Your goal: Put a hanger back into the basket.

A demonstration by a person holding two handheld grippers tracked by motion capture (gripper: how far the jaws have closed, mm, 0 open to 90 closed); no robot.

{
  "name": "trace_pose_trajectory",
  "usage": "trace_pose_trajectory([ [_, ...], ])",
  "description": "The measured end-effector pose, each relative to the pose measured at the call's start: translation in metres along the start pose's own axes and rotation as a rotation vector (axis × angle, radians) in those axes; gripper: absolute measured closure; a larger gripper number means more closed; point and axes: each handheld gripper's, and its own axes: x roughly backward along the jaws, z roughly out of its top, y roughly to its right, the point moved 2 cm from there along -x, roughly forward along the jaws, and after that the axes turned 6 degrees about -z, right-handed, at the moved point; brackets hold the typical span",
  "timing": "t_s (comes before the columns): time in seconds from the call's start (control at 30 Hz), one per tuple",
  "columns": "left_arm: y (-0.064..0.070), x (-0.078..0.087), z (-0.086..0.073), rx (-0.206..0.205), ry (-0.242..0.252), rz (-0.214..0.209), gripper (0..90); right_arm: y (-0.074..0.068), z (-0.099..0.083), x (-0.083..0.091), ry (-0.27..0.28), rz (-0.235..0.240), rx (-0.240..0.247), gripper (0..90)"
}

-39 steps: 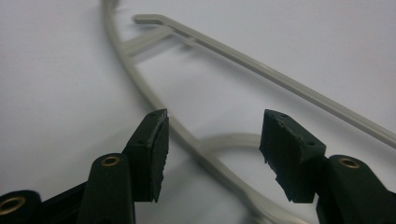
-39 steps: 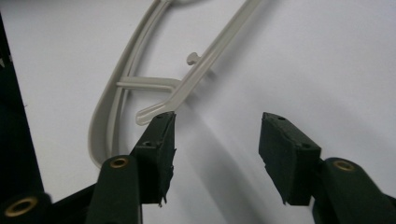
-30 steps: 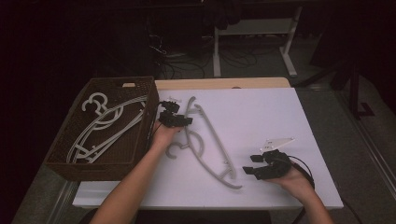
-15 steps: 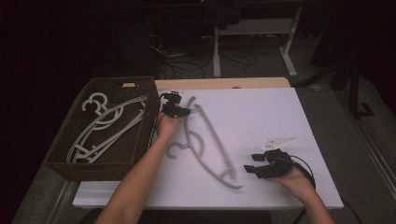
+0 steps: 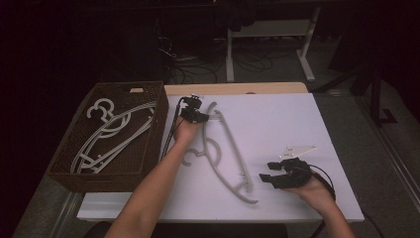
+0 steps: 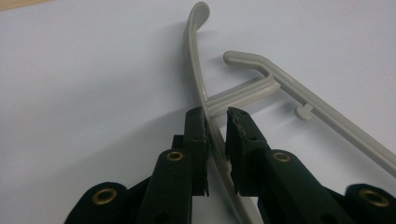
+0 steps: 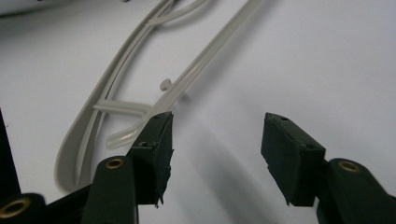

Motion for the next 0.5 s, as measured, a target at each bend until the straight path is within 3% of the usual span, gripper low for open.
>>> trace_pose_trajectory([
  [0.23, 0.035, -0.026, 0.02, -0.072, -0.026, -0.05, 80.2, 0.002, 0.001, 0.005, 0.02, -0.007, -0.01, 43.2],
  [0.5, 0.071, -0.05, 0.035, -0.122, -0.038, -0.1, 81.1, 0.005, 0.0, 0.009, 0.035, -0.014, -0.016, 44.9],
])
